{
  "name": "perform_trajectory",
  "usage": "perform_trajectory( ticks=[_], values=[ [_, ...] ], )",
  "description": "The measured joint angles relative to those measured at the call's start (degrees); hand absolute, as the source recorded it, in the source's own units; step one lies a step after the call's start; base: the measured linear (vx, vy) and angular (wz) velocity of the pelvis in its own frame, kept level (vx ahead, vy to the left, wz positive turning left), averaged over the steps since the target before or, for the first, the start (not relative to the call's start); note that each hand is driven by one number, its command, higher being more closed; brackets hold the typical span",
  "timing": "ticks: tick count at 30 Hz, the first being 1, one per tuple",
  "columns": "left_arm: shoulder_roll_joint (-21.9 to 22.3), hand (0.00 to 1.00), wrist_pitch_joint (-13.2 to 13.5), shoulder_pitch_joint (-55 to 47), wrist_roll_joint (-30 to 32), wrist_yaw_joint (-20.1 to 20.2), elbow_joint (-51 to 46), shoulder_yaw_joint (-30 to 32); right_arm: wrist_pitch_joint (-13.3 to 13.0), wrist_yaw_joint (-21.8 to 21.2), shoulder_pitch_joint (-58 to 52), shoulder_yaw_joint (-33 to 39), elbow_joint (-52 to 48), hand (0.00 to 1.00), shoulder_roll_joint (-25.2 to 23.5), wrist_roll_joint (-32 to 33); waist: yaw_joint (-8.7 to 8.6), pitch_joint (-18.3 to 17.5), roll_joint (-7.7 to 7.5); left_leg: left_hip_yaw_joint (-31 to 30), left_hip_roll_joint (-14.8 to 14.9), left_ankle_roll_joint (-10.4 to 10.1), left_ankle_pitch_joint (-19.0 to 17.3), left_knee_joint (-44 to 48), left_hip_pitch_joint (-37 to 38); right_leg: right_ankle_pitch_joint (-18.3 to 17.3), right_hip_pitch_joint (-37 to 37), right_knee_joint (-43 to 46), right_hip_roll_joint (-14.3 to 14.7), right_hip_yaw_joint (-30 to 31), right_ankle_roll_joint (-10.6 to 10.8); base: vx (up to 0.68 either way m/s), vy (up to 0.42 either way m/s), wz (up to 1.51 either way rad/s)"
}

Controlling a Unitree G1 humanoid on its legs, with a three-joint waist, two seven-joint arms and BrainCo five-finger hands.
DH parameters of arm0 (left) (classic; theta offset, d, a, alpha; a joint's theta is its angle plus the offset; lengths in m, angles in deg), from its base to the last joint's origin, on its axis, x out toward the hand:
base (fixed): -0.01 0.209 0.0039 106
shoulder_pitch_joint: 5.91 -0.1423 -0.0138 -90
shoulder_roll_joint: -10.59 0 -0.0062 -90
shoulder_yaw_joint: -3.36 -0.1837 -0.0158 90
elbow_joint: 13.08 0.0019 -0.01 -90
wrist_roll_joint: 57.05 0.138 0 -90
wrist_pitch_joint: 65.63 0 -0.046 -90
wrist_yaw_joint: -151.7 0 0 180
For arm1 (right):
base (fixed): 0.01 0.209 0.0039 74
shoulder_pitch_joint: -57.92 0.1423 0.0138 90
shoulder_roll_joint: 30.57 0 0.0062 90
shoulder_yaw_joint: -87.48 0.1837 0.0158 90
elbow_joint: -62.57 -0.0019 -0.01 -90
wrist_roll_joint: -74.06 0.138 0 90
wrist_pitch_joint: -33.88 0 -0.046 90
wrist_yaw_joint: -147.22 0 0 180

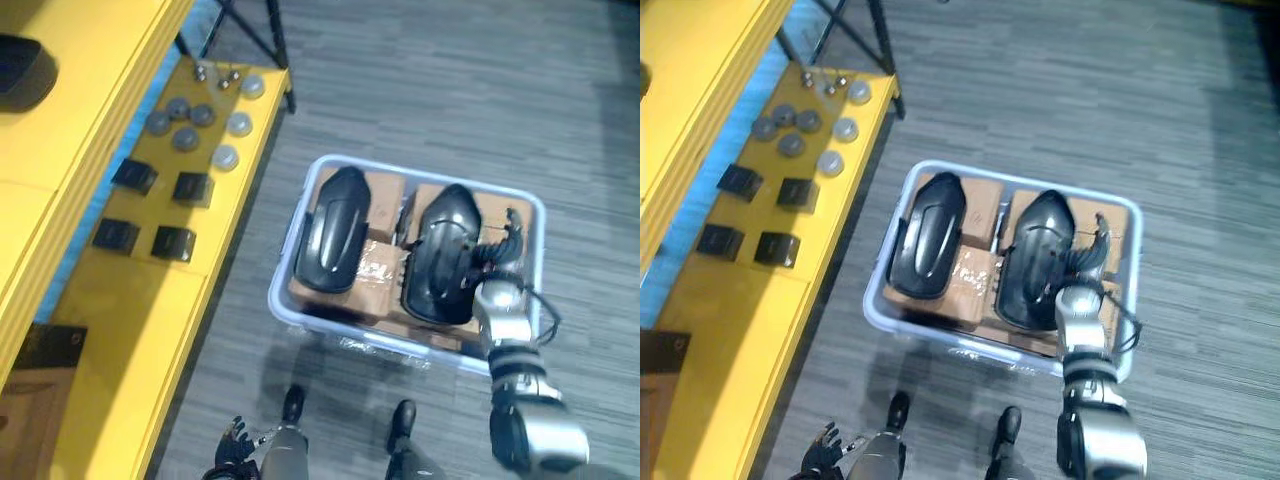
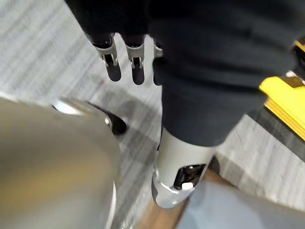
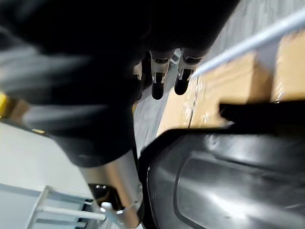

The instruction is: Walk over and take plastic housings, then place them on the shelf

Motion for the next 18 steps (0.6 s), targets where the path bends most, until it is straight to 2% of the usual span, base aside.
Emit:
perform_trajectory(
  ticks=[5, 12, 13, 18],
  values=[
    [-1.55, 0.00, 0.01, 2.61, -1.41, -1.78, 3.14, -2.72, 2.39, 0.29, 3.57, -2.38, 8.71, 0.00, 2.34, 0.93, 0.24, 0.74, 0.06, -0.53, -0.18, 0.02, -0.02, 1.34, -3.17, 0.75, -2.36, 0.01, -0.01, -0.17, -0.02, -0.03, 0.005, 0.03],
    [-2.25, 0.00, 0.40, 6.35, -3.47, -3.50, 6.41, -6.23, 3.61, 0.54, 6.78, -4.49, 12.37, 0.00, 2.87, -0.75, 0.10, 1.30, 0.05, -1.01, -0.20, 0.14, -0.16, 3.10, -5.45, 1.70, -3.69, -0.03, 0.22, -0.12, -0.27, -0.04, 0.002, 0.00],
    [-2.30, 0.00, 0.42, 6.70, -3.48, -3.82, 6.49, -6.60, 3.60, 0.54, 6.82, -4.52, 12.38, 1.00, 2.87, -1.36, 0.13, 1.32, 0.03, -1.20, -0.19, 0.14, -0.16, 3.37, -5.88, 1.84, -3.99, -0.03, 0.28, -0.11, -0.31, -0.05, -0.007, 0.01],
    [-2.33, 0.00, 0.44, 7.41, -4.51, -4.47, 6.64, -6.95, 4.00, 2.02, 7.56, -5.07, 13.97, 1.00, 3.37, -3.75, -0.33, 1.38, -0.04, -1.49, -0.08, 0.13, -0.16, 4.08, -7.26, 2.31, -4.98, -0.04, 0.54, -0.08, -0.36, -0.03, -0.008, 0.00]
  ],
)
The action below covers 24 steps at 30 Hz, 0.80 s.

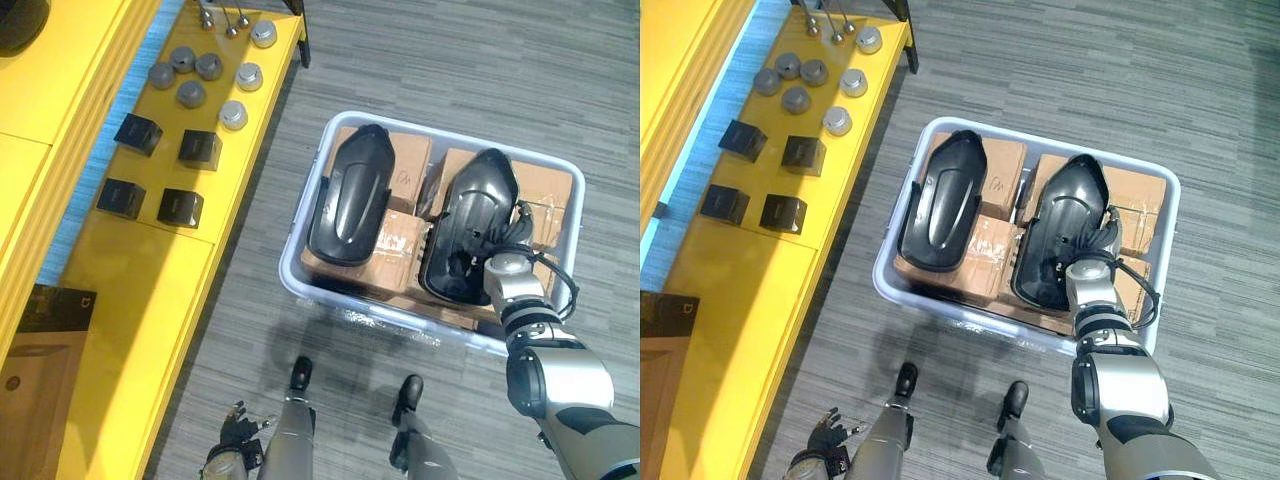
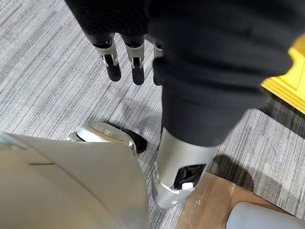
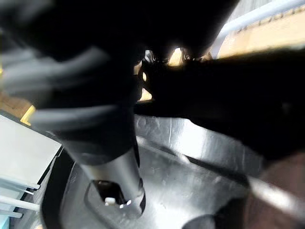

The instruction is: Walk over and take plastic housings, then place them on the shelf

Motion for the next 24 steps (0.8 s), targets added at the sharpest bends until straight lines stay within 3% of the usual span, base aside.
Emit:
perform_trajectory(
  ticks=[8, 16, 20, 24],
  values=[
    [-0.55, 0.00, 0.21, 2.15, -1.27, 0.04, 0.85, -2.40, 1.32, -5.32, 5.50, 0.80, 12.12, 1.00, 4.98, -0.78, 0.19, 0.35, -0.33, -0.47, 0.35, -0.02, 0.02, 0.60, -2.59, 0.54, -1.93, -0.54, 0.54, -0.18, 0.10, 0.01, -0.009, 0.00],
    [-0.13, 0.00, 0.48, 2.21, -2.45, 0.26, -0.60, -4.45, 2.45, -9.06, 6.20, -3.15, 17.24, 1.00, 13.42, -7.26, 2.26, 1.00, 0.95, -2.10, -0.71, 0.01, 0.04, 1.29, -3.93, 0.62, -1.68, -1.03, -0.17, -1.83, 0.27, 0.02, 0.002, 0.11],
    [0.13, 0.00, 0.50, 1.56, -3.25, 0.27, -1.60, -4.36, 2.58, -8.85, 5.37, -6.91, 15.46, 1.00, 14.03, -7.81, 2.21, 1.21, 1.43, -2.25, -0.74, 0.03, 0.06, 1.41, -3.69, 0.62, -1.31, -1.02, -0.19, -2.03, 0.28, 0.00, -0.001, 0.01],
    [1.38, 0.00, 0.60, -2.54, -3.23, -0.10, -10.08, -2.81, 3.57, -6.57, -4.54, -8.73, -0.73, 1.00, 12.34, -10.16, 1.23, 1.35, 1.72, -1.99, -0.77, 0.17, 0.17, 0.45, -0.87, 0.54, 1.01, -1.17, -0.36, -1.99, 0.37, 0.01, -0.005, 0.01]
  ],
)
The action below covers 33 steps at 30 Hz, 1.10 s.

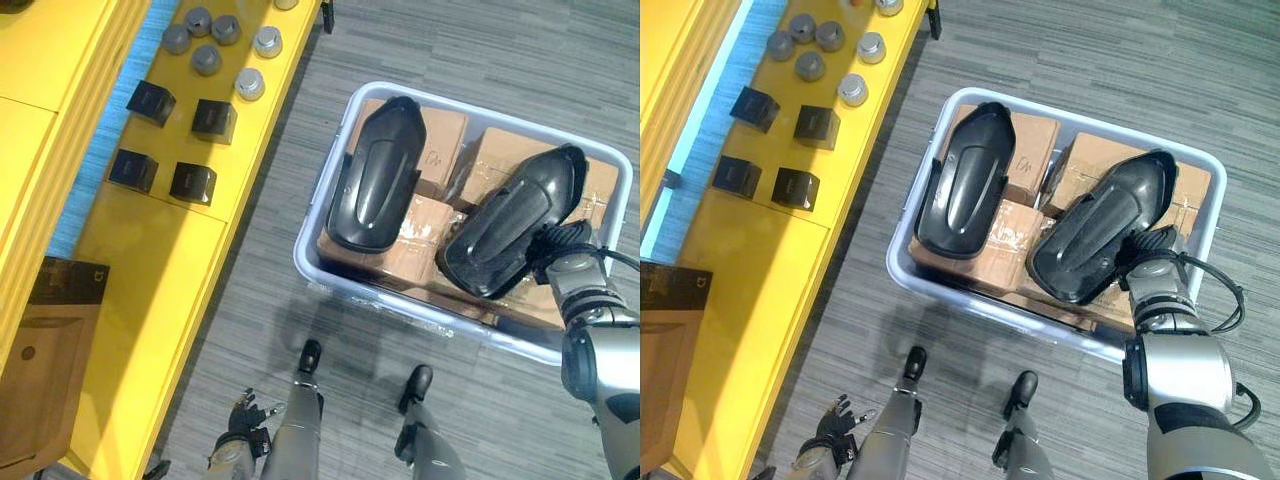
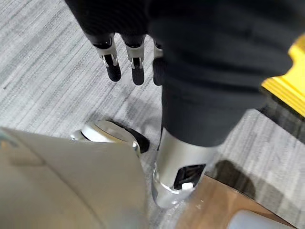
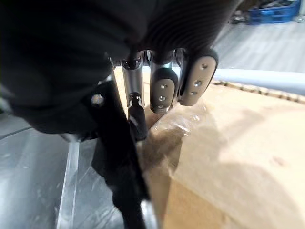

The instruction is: Walk over and take plastic housings, then place them on the shelf

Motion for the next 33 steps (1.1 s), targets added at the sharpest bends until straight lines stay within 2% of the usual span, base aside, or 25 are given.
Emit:
perform_trajectory(
  ticks=[2, 5, 10, 12, 16, 21, 25, 29, 33],
  values=[
    [0.63, 0.00, 0.14, -7.32, 0.03, -0.66, -16.42, 0.78, -0.04, 0.91, -6.79, -0.61, -12.65, 1.00, -1.18, -4.22, -1.76, 0.00, 0.00, 0.04, -0.29, 0.28, 0.28, -1.67, 3.03, -0.57, 2.49, -0.01, -0.41, -0.15, 0.51, 0.04, -0.023, 0.08],
    [0.48, 0.00, 0.69, -12.13, 0.71, -0.78, -32.11, 2.32, -0.03, 2.48, -13.67, -0.40, -22.94, 1.00, -1.34, -8.45, -3.34, -0.27, 0.02, -0.20, -0.68, 0.40, 0.91, -4.13, 7.85, -1.37, 6.59, 0.01, -0.99, -0.95, 0.76, 0.04, -0.016, 0.16],
    [-2.63, 0.00, 0.55, -12.69, 6.02, 0.70, -47.71, 5.16, -0.25, 2.57, -21.56, 0.41, -34.17, 1.00, -5.74, -14.80, -4.82, -5.74, -0.24, -0.62, -0.88, 0.74, 2.01, -8.88, 13.17, -3.28, 10.34, 0.23, -1.56, -2.24, 1.05, 0.05, -0.018, 0.12],
    [-3.02, 0.00, 0.52, -12.03, 6.85, 1.33, -49.71, 4.76, -0.29, 2.23, -21.90, 0.26, -34.87, 1.00, -7.54, -15.42, -5.13, -7.33, -0.42, -0.72, -0.79, 0.58, 2.23, -9.75, 14.72, -3.61, 11.63, 0.15, -1.58, -2.38, 0.98, 0.07, -0.017, 0.10],
    [-3.18, 0.00, -0.18, -5.83, 5.19, 1.80, -49.68, -2.53, -0.36, 1.63, -21.89, -3.14, -38.71, 1.00, -10.42, -17.14, -5.10, -12.61, -1.46, -0.58, -0.60, 0.15, 3.34, -12.13, 18.08, -3.64, 15.22, -2.07, -1.36, -2.79, 0.94, 0.09, -0.023, 0.06],
    [-1.42, 0.00, -0.65, 2.42, 1.99, 2.82, -44.33, -11.20, -1.72, 1.73, -21.12, -6.49, -43.98, 1.00, -17.16, -17.63, -5.72, -18.05, -3.03, -0.08, 0.57, -0.42, 4.29, -14.86, 21.42, -3.57, 17.66, -3.72, -0.27, -2.57, 0.77, 0.04, -0.038, -0.05],
    [1.23, 0.00, -0.63, 5.76, 0.81, 1.30, -37.52, -13.19, -2.27, 1.93, -20.41, -10.97, -46.38, 1.00, -22.61, -17.62, -7.04, -20.11, -3.27, 0.33, 1.74, -0.79, 5.58, -17.31, 24.06, -3.52, 19.16, -4.12, 0.72, -2.37, 0.13, -0.02, -0.031, -0.05],
    [2.40, 0.00, -0.62, 6.60, -0.45, -0.35, -35.19, -14.65, -2.53, 2.33, -20.47, -12.58, -48.44, 1.00, -25.65, -17.61, -6.93, -21.17, -3.46, 0.71, 2.70, -1.16, 6.52, -19.25, 25.05, -3.09, 19.18, -4.26, 1.53, -2.15, -0.47, -0.09, -0.009, -0.03],
    [2.14, 0.00, 0.00, 6.85, -4.40, -2.54, -33.43, -14.45, -2.98, 2.55, -21.03, -16.07, -48.45, 1.00, -27.50, -17.57, -6.85, -23.28, -3.90, 1.10, 3.13, -1.01, 6.95, -20.41, 25.70, -2.38, 19.54, -5.23, 1.99, -1.81, -0.89, -0.05, 0.015, -0.03]
  ],
)
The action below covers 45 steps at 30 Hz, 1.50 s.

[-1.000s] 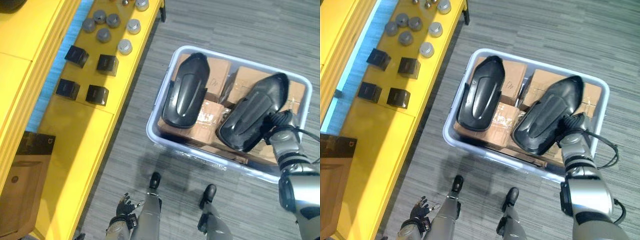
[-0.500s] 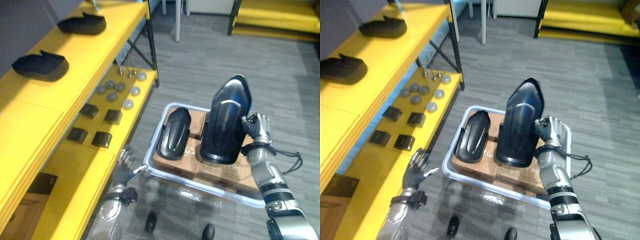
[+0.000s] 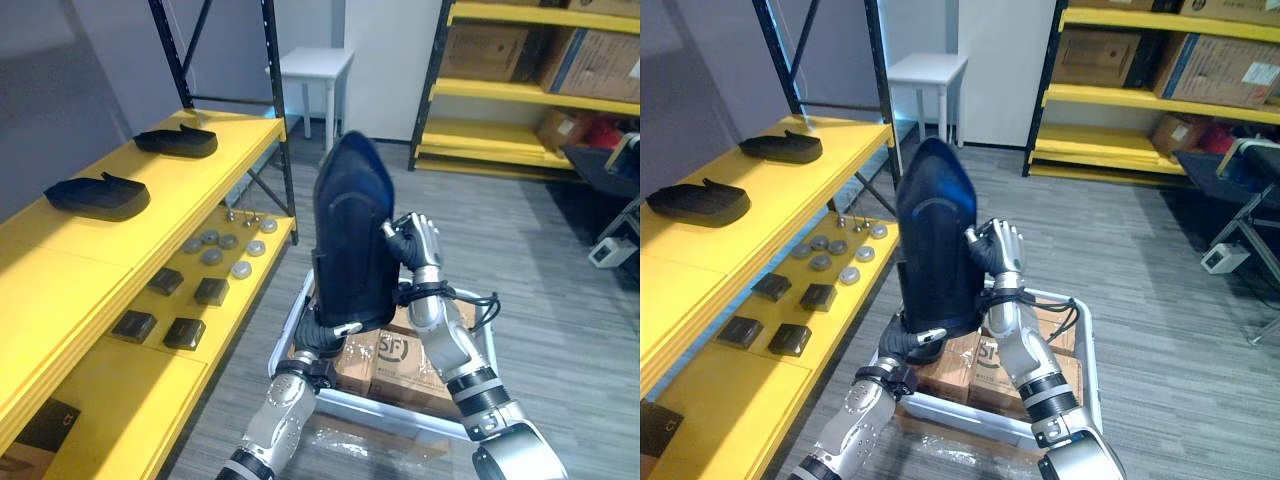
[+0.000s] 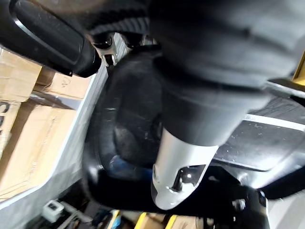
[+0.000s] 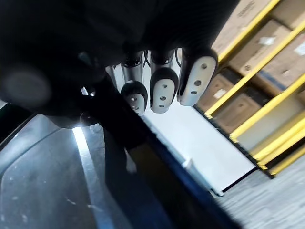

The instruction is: Walk over and take plastic housings, then place them on the shelf

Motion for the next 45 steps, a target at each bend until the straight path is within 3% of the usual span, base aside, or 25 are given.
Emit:
perform_trajectory(
  ticks=[6, 7, 16, 26, 28, 29, 30, 31, 32, 33, 34, 35, 36, 37, 38, 39, 40, 41, 42, 43, 44, 45],
  values=[
    [-0.02, 0.00, 0.99, 0.40, -6.77, -1.43, 0.60, 0.11, -1.67, 0.74, -0.24, -3.85, -0.58, 1.00, -1.04, 0.22, -0.05, -0.97, -0.15, 0.70, -0.01, 0.04, 0.05, -0.40, 0.92, 1.53, 1.50, -2.57, 0.31, 0.65, 0.02, -0.01, 0.017, -0.05],
    [0.02, 1.00, 1.32, 0.44, -8.05, -1.86, 0.60, 0.49, -1.70, 0.73, -0.58, -3.96, -1.26, 1.00, -1.02, 0.23, -0.07, -1.31, -0.15, 0.74, 0.00, 0.03, 0.06, -0.46, 0.92, 1.57, 1.51, -2.72, 0.35, 0.67, 0.01, 0.03, 0.019, -0.02],
    [0.32, 1.00, 5.39, 0.51, -14.93, -6.46, 0.60, 6.31, -5.30, 1.26, -3.23, -7.06, -4.57, 1.00, -0.60, 2.77, -0.52, -1.93, -0.26, 1.71, 0.02, -0.17, 0.18, -0.52, 1.83, 1.56, 2.14, -2.87, 0.35, 1.17, 0.01, 0.03, 0.014, -0.03],
    [0.29, 1.00, 5.55, -1.45, -15.34, -5.96, 0.88, 6.17, -7.44, 1.76, -7.04, -8.54, -6.56, 1.00, -0.36, 5.67, 0.14, -2.67, -1.06, 1.33, 0.11, -0.31, 0.03, -0.45, 1.65, 1.54, 2.58, -2.86, 0.38, 0.78, 0.02, 0.00, 0.002, 0.02],
    [0.53, 1.00, 5.50, -2.80, -14.58, -5.92, 0.35, 6.90, -7.95, 1.76, -8.16, -9.10, -6.47, 1.00, -0.36, 8.23, 0.55, -2.63, -1.02, -1.64, -0.21, -0.46, 0.13, 0.72, -0.51, 1.34, 2.55, -2.51, 0.45, -2.19, 0.06, -0.02, -0.028, 0.90],
    [0.88, 1.00, 5.48, -4.14, -12.22, -5.94, -0.22, 7.59, -9.22, 1.89, -9.89, -9.23, -6.46, 1.00, -0.33, 10.65, 1.39, -2.43, -0.72, -7.08, -0.94, -1.51, 1.32, 2.38, -4.23, -0.70, 2.58, -0.42, 0.25, -7.94, 0.09, -0.02, -0.050, 1.65],
    [0.91, 1.00, 5.45, -4.51, -11.40, -5.95, -0.51, 7.90, -9.72, 2.02, -10.31, -9.21, -6.23, 1.00, -0.32, 11.53, 1.74, -2.38, -0.66, -7.92, -1.18, -1.66, 2.57, 2.12, -5.38, -1.75, 2.61, 0.78, -0.01, -10.64, -0.05, -0.02, -0.054, 1.93],
    [0.89, 1.00, 5.43, -5.00, -10.47, -6.01, -1.00, 8.31, -10.34, 2.06, -10.57, -9.20, -5.82, 1.00, -0.32, 12.37, 1.92, -2.36, -0.67, -7.25, -1.45, -0.56, 4.05, 1.31, -6.64, -2.96, 2.73, 2.09, -0.52, -13.55, 0.03, 0.02, 0.000, 2.46],
    [0.92, 1.00, 5.41, -5.42, -7.73, -6.22, -1.94, 8.74, -11.22, 2.17, -11.02, -9.01, -5.67, 1.00, -0.26, 14.05, 2.25, -1.95, -0.66, 1.56, -0.39, 6.94, 0.75, -0.20, -8.56, -4.54, 4.69, 3.61, -1.57, -22.40, 0.35, 0.04, -0.008, 2.64],
    [0.93, 1.00, 5.41, -5.64, -6.46, -6.29, -2.34, 9.14, -11.37, 2.16, -10.98, -9.03, -5.59, 1.00, -0.21, 14.51, 2.54, -1.84, -0.75, 7.29, 0.29, 10.10, 0.42, 0.43, -9.84, -4.96, 5.47, 3.81, -2.31, -25.27, 0.65, 0.09, 0.030, 2.91],
    [0.99, 1.00, 5.41, -7.03, -3.96, -6.65, -4.47, 10.61, -12.31, 2.13, -10.49, -9.41, -4.78, 1.00, -0.27, 15.17, 4.15, -1.82, -0.35, 19.61, 2.14, 10.89, 0.52, 1.42, -11.04, -5.79, 6.69, 4.67, -3.64, -29.61, 1.55, 0.11, 0.044, 1.77],
    [0.97, 1.00, 5.37, -7.86, -2.74, -6.90, -5.86, 11.37, -12.67, 1.99, -10.35, -9.72, -4.65, 1.00, -0.37, 15.26, 4.75, -1.70, 0.03, 23.82, 2.59, 10.42, 0.53, 1.58, -10.94, -6.23, 7.64, 5.01, -4.22, -31.58, 2.21, 0.13, 0.086, 1.84],
    [0.98, 1.00, 5.35, -10.09, 0.02, -7.46, -8.98, 12.87, -13.18, 1.97, -10.37, -10.43, -4.78, 1.00, -0.82, 15.30, 5.14, -1.87, 0.62, 26.20, 2.15, 7.92, 1.70, 1.59, -10.91, -7.39, 9.33, 6.99, -6.01, -35.28, 3.80, 0.26, 0.210, 1.49],
    [0.95, 1.00, 5.32, -12.46, 2.53, -7.88, -12.41, 14.11, -13.58, 1.66, -10.64, -10.55, -5.05, 1.00, -2.04, 15.38, 6.13, -1.90, 0.49, 24.86, -0.19, 5.93, 3.09, 2.08, -10.76, -9.78, 10.01, 11.45, -9.59, -37.24, 4.86, 0.29, 0.248, 1.28],
    [0.89, 1.00, 5.32, -13.40, 3.27, -8.09, -13.86, 14.64, -13.67, 1.57, -10.78, -10.56, -5.40, 1.00, -2.87, 15.42, 6.71, -1.80, 0.08, 24.67, -1.64, 5.66, 3.22, 2.65, -10.67, -10.77, 10.48, 14.08, -12.05, -37.68, 5.14, 0.39, 0.330, 1.01],
    [1.04, 1.00, 5.30, -14.24, 4.30, -8.29, -15.43, 15.24, -13.80, 1.53, -11.55, -10.38, -6.41, 0.00, -4.32, 15.58, 6.67, -1.58, -0.24, 23.33, -4.75, 5.78, 3.15, 3.46, -10.26, -11.17, 11.19, 20.67, -17.00, -37.88, 4.63, 0.37, 0.318, 1.17],
    [1.00, 1.00, 4.93, -14.26, 5.71, -8.39, -15.84, 15.41, -13.80, 1.62, -11.97, -9.97, -6.44, 0.00, -4.84, 16.52, 6.05, -1.07, -0.91, 20.98, -8.17, 7.24, 2.92, 3.50, -8.84, -9.02, 10.55, 29.84, -22.55, -34.93, 1.41, 0.35, 0.309, 1.30],
    [0.94, 1.00, 4.70, -14.25, 6.49, -8.40, -16.11, 15.46, -13.78, 1.58, -11.96, -9.83, -6.17, 0.00, -4.76, 16.79, 5.69, -1.02, -0.86, 19.87, -9.15, 7.87, 2.77, 3.77, -7.99, -6.64, 9.70, 35.04, -24.98, -31.99, -2.24, 0.31, 0.292, 1.26],
    [0.77, 1.00, 4.24, -14.26, 7.59, -8.42, -17.49, 15.72, -13.68, 1.16, -12.05, -9.35, -5.84, 0.00, -4.87, 16.80, 5.46, -0.59, -1.04, 18.09, -10.57, 9.47, 1.64, 4.80, -6.33, 0.97, 6.46, 43.36, -27.70, -24.31, -11.99, 0.21, 0.195, 0.90],
    [0.21, 1.00, 4.16, -14.21, 8.93, -8.41, -18.99, 16.19, -13.60, 1.01, -11.87, -8.84, -5.83, 0.00, -5.35, 16.79, 5.08, -0.16, -1.58, 17.17, -10.61, 9.96, 1.32, 5.57, -5.52, 3.32, 2.39, 49.11, -27.26, -15.67, -12.43, 0.31, 0.183, 0.98],
    [-0.49, 1.00, 4.18, -13.99, 10.34, -8.43, -20.24, 16.71, -13.56, 0.55, -11.79, -8.01, -5.93, 0.00, -6.10, 16.78, 4.16, 0.53, -1.77, 14.64, -10.36, 11.03, 0.08, 6.38, -4.61, -0.90, -3.33, 56.72, -23.60, -6.49, -7.58, 0.21, 0.084, 0.79],
    [-0.53, 1.00, 4.14, -13.89, 10.93, -8.43, -20.25, 16.81, -13.53, 0.36, -11.98, -7.71, -5.92, 0.00, -6.46, 16.80, 3.61, 0.70, -1.58, 13.59, -10.12, 11.12, -0.33, 6.41, -3.95, -3.43, -5.37, 58.65, -21.65, -3.99, -5.74, 0.32, 0.090, 0.95]
  ],
)
